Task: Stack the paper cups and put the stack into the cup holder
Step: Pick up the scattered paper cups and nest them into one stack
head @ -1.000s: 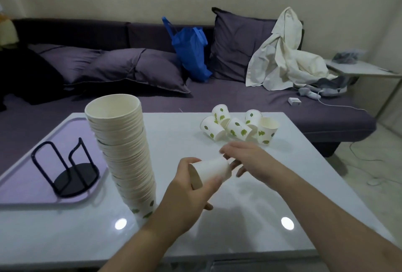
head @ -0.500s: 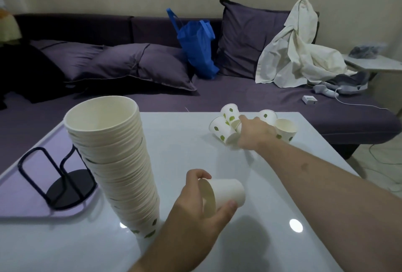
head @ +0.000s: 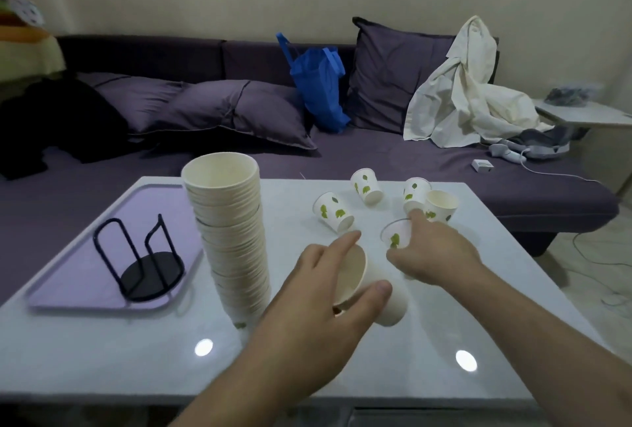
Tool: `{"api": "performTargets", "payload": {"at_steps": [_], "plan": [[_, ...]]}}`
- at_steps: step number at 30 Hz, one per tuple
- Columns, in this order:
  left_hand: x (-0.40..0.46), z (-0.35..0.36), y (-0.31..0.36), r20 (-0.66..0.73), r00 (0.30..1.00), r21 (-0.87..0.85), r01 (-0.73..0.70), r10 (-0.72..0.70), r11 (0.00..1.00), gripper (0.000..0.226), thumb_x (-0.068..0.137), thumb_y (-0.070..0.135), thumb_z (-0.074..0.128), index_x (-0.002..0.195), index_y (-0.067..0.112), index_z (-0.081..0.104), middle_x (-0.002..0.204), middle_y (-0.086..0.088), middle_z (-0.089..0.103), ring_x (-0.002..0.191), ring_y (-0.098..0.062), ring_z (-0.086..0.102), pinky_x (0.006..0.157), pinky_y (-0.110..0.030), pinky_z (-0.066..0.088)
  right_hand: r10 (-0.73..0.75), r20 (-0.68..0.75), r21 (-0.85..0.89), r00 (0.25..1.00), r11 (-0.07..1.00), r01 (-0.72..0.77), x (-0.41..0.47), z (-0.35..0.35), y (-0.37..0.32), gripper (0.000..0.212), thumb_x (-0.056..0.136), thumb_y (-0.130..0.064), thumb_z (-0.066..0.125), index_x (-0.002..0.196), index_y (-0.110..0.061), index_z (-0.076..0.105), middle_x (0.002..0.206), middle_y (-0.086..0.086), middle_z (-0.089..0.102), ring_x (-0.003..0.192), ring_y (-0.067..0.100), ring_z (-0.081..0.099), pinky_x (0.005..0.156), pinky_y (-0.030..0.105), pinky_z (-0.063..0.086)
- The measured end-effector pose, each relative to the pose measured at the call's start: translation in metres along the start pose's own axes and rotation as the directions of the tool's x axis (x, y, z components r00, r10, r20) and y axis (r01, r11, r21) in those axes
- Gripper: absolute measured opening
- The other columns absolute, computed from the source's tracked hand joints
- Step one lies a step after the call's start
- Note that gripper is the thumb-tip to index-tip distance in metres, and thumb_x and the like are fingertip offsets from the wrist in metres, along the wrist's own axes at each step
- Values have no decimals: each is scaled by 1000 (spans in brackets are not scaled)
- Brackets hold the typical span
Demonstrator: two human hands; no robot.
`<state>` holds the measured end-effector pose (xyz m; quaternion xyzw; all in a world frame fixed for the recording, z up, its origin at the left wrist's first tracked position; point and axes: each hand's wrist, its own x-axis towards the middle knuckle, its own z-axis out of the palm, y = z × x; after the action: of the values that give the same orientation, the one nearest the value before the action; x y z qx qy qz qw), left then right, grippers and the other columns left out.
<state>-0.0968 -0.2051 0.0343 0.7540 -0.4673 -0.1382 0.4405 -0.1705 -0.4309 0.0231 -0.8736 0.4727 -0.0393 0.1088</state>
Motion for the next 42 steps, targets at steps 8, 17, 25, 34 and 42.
{"api": "performTargets", "payload": {"at_steps": [8, 17, 25, 34, 42], "plan": [[-31, -90, 75, -391, 896, -43, -247, 211, 968, 61, 75, 63, 77, 127, 42, 53, 112, 26, 64, 100, 2, 65, 77, -20, 58, -95, -117, 644, 989, 751, 149, -76, -22, -20, 56, 91, -26, 70, 142, -33, 46, 101, -7, 65, 89, 10, 63, 65, 26, 49], [1, -155, 40, -567, 805, 101, -139, 172, 985, 58, 87, 41, 83, 137, 32, 56, 122, 14, 64, 108, -8, 64, 93, -34, 57, -140, -164, 763, 976, 610, 216, -97, -32, -43, 56, 90, -24, 73, 139, -38, 49, 102, -1, 69, 94, 22, 70, 81, 42, 60], [12, -147, 20, -535, 837, -17, -150, 118, 989, 69, 88, 39, 83, 145, 46, 45, 130, 11, 64, 114, -14, 68, 96, -38, 59, -152, -202, 796, 968, 551, 252, -94, -30, -52, 52, 91, -22, 76, 134, -36, 52, 105, -3, 69, 93, 16, 67, 81, 37, 60], [23, -140, 8, -469, 880, -1, -88, 77, 996, 69, 87, 43, 83, 146, 44, 47, 126, 17, 64, 107, -4, 65, 78, -14, 48, -204, -258, 805, 944, 495, 327, -88, -38, -73, 48, 94, -22, 76, 133, -34, 51, 106, -9, 66, 98, 10, 65, 72, 24, 53], [12, -134, -12, -374, 925, 57, -48, 66, 997, 74, 84, 62, 76, 149, 40, 48, 136, 20, 56, 121, -4, 58, 101, -34, 54, -199, -372, 851, 907, 317, 418, -89, -63, -103, 53, 88, -23, 80, 132, -34, 54, 107, -6, 71, 95, 10, 70, 77, 29, 58]]}}
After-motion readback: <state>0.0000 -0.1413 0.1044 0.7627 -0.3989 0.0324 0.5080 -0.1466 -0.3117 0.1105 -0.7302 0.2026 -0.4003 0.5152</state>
